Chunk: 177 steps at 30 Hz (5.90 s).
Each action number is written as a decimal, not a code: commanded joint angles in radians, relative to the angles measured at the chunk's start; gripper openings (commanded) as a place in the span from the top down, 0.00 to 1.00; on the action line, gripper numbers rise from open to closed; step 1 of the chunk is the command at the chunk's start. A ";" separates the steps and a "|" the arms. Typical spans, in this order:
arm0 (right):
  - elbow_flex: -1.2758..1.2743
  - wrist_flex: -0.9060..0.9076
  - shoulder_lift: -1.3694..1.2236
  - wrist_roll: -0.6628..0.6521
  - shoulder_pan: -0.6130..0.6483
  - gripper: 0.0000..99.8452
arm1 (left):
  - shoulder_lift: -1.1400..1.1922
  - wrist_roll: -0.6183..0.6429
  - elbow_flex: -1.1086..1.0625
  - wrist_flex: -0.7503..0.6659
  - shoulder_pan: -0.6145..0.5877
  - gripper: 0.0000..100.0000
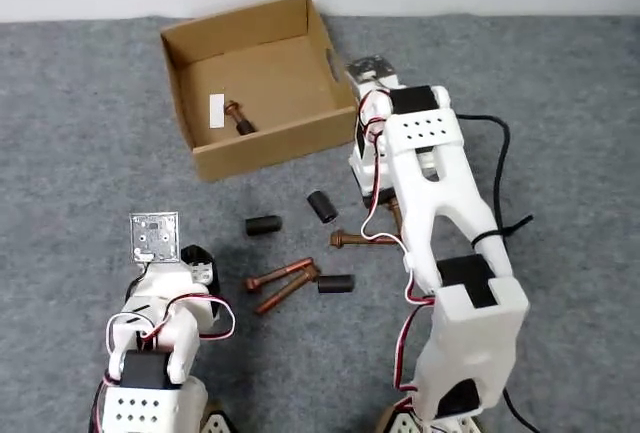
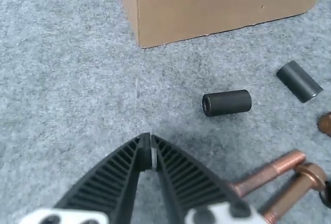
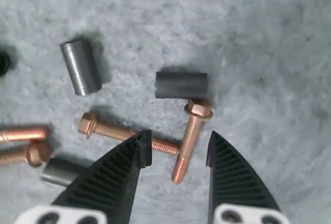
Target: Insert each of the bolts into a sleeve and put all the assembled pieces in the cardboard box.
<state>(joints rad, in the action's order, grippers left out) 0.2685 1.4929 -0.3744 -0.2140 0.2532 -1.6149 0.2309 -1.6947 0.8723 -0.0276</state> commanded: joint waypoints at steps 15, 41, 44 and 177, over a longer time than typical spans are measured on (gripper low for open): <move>0.044 -0.013 -0.001 -0.658 -0.001 0.83 | -0.003 -0.002 0.004 0.008 -0.005 0.99; 0.032 -0.140 -0.170 -0.812 -0.005 0.83 | -0.003 -0.002 0.004 0.006 -0.005 0.99; 0.032 -0.150 -0.214 -0.810 -0.005 0.83 | -0.003 -0.002 0.004 0.006 -0.005 0.99; -1.393 0.008 2.187 0.321 -0.101 0.99 | 1.757 0.324 1.699 0.439 0.559 0.99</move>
<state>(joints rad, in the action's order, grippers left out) -1.1308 1.5298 1.8090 0.1189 0.1626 0.1358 0.4242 -0.0437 1.3648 0.4726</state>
